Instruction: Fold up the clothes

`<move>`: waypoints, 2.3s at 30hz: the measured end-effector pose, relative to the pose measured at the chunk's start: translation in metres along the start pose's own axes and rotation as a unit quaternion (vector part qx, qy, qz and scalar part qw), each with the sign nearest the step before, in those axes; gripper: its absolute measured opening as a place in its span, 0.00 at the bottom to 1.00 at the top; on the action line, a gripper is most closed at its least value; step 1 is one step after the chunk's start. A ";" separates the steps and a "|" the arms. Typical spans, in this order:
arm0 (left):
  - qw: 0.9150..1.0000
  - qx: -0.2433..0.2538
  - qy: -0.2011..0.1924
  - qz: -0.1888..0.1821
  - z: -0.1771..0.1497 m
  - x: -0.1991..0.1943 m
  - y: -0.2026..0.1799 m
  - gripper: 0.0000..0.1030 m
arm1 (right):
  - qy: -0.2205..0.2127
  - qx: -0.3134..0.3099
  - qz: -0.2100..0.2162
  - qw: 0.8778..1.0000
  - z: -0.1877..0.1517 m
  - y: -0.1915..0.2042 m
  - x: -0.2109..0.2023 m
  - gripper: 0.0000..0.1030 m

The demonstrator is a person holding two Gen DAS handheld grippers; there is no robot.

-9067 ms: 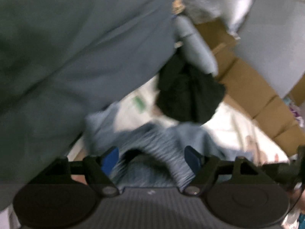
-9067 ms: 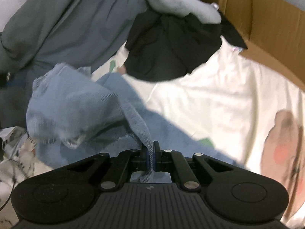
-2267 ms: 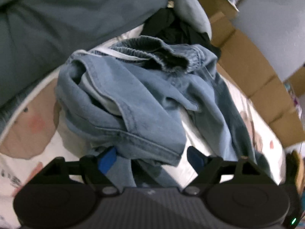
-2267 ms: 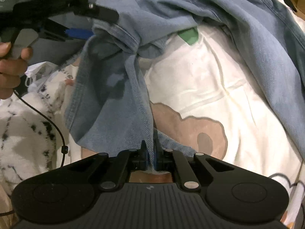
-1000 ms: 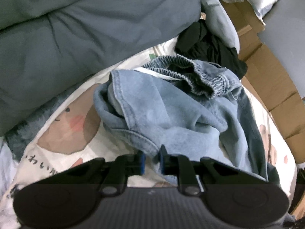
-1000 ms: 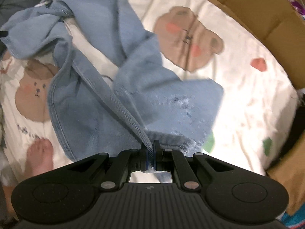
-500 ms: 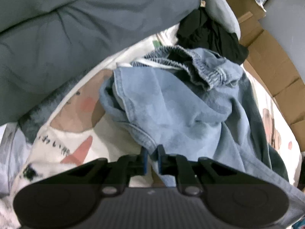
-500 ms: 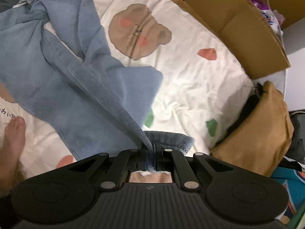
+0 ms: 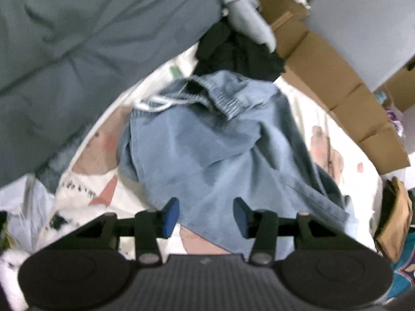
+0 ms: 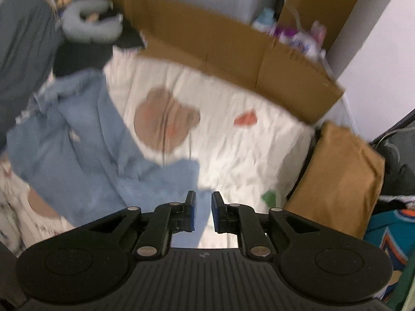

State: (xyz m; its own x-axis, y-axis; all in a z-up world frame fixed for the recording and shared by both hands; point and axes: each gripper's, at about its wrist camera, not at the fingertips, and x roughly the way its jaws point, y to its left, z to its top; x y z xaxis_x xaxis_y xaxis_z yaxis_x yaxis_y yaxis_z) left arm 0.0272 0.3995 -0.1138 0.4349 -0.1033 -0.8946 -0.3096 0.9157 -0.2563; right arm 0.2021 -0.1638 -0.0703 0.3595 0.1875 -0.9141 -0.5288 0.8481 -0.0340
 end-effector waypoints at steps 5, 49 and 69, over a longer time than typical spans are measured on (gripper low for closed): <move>0.999 0.006 -0.031 0.003 0.007 -0.034 -0.013 0.61 | -0.057 0.023 0.024 0.998 0.018 -0.006 -0.043 0.45; 0.996 -0.018 -0.056 0.066 0.115 0.091 0.088 0.65 | -0.116 0.032 0.125 0.985 -0.005 0.168 0.096 0.71; 0.997 -0.069 0.005 0.045 0.170 0.237 0.133 0.68 | -0.083 -0.051 0.097 0.990 -0.001 0.239 0.167 0.67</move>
State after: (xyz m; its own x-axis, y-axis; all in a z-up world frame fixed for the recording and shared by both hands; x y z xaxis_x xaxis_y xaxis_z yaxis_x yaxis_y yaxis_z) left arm 0.2325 0.5631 -0.2980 0.3928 -0.0276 -0.9192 -0.4606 0.8592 -0.2227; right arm 0.1351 0.0695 -0.2316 0.3614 0.4282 -0.8283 -0.6722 0.7353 0.0868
